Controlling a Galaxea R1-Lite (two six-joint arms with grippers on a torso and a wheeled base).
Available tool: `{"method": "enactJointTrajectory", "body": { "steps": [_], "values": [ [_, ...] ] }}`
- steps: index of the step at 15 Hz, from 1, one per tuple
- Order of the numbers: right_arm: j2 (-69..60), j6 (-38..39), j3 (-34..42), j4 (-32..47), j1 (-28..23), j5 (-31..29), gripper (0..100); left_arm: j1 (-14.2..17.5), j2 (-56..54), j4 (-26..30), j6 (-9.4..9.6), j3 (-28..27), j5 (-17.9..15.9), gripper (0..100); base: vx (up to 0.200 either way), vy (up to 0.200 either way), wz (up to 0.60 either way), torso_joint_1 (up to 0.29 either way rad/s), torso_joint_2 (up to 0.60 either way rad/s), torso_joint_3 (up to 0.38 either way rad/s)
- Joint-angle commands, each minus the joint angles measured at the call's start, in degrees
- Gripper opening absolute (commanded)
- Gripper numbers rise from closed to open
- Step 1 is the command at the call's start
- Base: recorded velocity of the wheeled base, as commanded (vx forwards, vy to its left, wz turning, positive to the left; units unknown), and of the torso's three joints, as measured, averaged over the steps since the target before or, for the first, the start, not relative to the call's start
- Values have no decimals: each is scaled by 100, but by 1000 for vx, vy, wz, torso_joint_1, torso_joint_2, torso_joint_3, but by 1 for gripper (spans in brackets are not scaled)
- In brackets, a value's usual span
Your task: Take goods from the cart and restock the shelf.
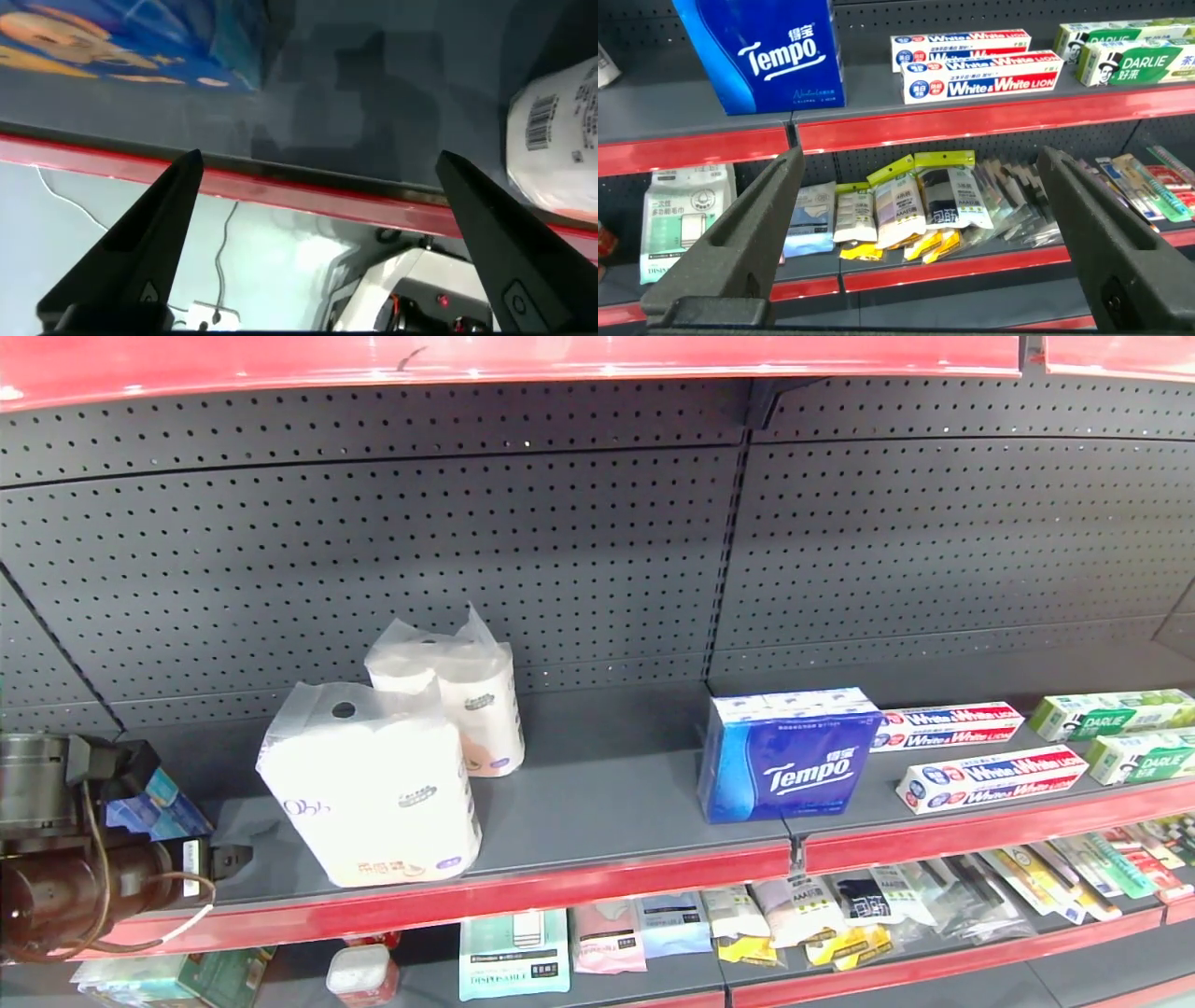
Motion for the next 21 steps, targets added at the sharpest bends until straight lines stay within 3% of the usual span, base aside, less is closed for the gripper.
{"method": "enactJointTrajectory", "body": {
  "steps": [1,7,9,21],
  "values": [
    [6,-1,5,0,0,1,100,-61,261,-177,-52,-17,-1,100,0,0,0,0,0,0],
    [6,-1,5,0,0,1,100,-140,551,-371,-79,-96,-72,100,0,0,0,0,0,0],
    [6,-1,5,0,0,1,100,-158,639,-511,-263,-201,-177,100,0,0,0,0,0,0],
    [6,-1,5,0,0,1,100,-571,912,-713,-272,-228,-186,100,0,0,0,0,0,0]
  ]
}}
